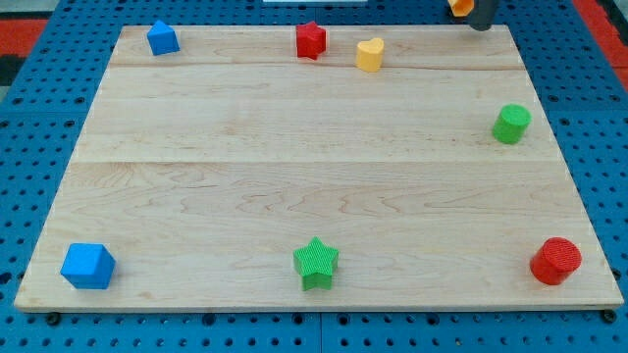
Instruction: Push the red star left and a bit down
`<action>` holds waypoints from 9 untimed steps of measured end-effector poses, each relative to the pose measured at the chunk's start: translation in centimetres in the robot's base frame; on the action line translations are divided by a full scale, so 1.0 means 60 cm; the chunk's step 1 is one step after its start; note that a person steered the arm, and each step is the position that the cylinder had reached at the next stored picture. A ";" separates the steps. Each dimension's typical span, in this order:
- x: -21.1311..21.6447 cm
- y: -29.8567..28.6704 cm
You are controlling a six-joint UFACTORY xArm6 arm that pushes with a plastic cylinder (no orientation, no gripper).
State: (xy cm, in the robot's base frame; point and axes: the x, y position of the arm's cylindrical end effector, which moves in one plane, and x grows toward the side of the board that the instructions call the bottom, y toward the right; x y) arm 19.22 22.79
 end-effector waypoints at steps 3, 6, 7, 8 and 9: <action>0.002 -0.307; 0.003 -0.419; 0.002 -0.424; -0.001 -0.561; 0.004 -0.632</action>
State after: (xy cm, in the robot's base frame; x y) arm 19.45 -15.15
